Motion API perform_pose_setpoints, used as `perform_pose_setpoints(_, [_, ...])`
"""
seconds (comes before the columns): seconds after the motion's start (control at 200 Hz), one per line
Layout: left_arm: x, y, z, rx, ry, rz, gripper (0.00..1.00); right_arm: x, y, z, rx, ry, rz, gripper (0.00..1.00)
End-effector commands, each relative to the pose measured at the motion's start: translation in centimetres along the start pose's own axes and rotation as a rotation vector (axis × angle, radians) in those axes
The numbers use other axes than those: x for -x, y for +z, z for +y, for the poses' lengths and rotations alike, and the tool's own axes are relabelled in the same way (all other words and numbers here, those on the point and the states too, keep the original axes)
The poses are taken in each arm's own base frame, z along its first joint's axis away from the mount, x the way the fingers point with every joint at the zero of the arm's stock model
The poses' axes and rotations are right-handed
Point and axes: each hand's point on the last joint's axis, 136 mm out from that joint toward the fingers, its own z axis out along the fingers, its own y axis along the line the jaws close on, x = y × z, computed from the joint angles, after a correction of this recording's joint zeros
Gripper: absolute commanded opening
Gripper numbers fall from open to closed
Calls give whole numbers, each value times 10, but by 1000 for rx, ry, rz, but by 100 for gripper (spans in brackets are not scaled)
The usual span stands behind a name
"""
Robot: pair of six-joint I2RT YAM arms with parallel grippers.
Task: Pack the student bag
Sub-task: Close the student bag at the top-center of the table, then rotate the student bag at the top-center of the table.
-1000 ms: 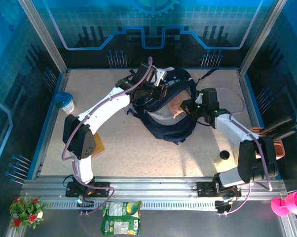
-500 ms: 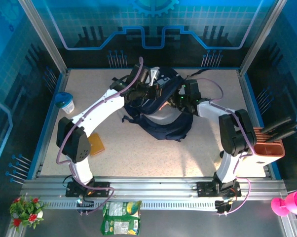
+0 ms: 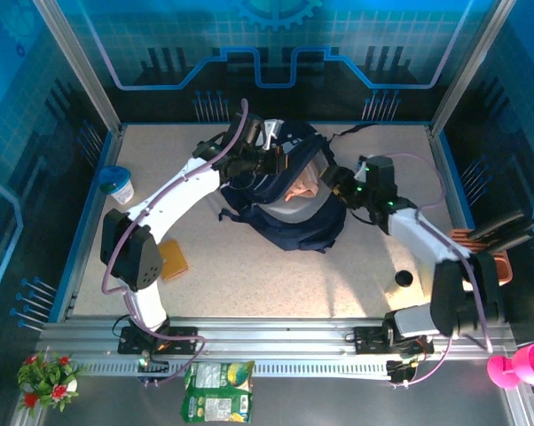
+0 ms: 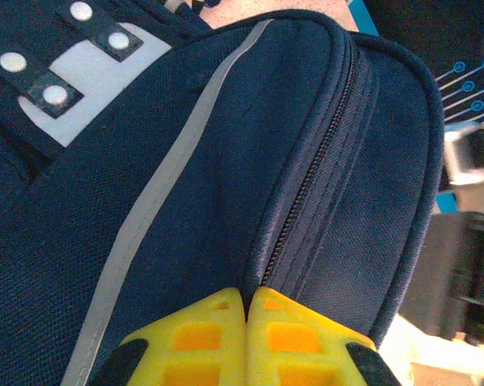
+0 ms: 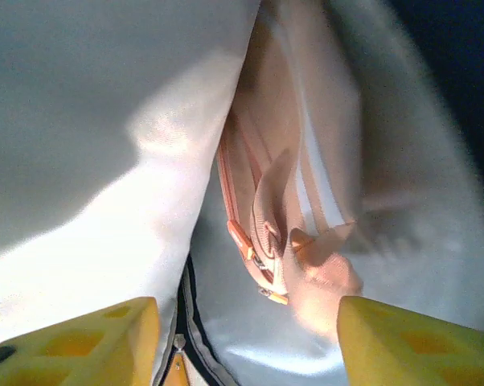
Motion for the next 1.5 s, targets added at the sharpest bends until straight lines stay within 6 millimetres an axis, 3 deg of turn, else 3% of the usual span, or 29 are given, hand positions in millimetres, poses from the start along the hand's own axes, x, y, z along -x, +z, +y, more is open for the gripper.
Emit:
perform_pose_setpoints(0.0, [13, -1, -17, -100, -21, -25, 3, 9, -32, -37, -169, -35, -99, 72])
perform_pose_setpoints(0.15, [-3, 7, -9, -132, -101, 38, 47, 27, -67, -25, -201, -122, -203, 79])
perform_pose_setpoints(0.275, [0, -1, 16, -151, -229, 15, 68, 33, -75, -17, -201, -152, -222, 85])
perform_pose_setpoints(0.37, [0, -10, 49, -120, -337, -18, 73, 31, -74, -15, -195, -153, -206, 92])
perform_pose_setpoints(0.435, [-4, -15, 73, -101, -412, -40, 74, 29, -71, -15, -179, -145, -203, 100])
perform_pose_setpoints(0.61, [-28, -24, 133, -35, -591, -69, 74, 23, -64, -18, -162, -133, -178, 100])
perform_pose_setpoints(0.73, [-45, -20, 158, -11, -666, -68, 71, 19, -59, -17, -147, -127, -156, 100])
perform_pose_setpoints(0.925, [-68, -1, 180, -4, -734, -22, 58, 14, -54, -17, -133, -111, -135, 100])
perform_pose_setpoints(1.111, [-78, 16, 183, -41, -750, 25, 48, 10, -52, -18, -132, -106, -125, 100])
perform_pose_setpoints(1.496, [-92, 38, 188, -79, -767, 85, 44, -6, -38, -26, -134, -79, -61, 100])
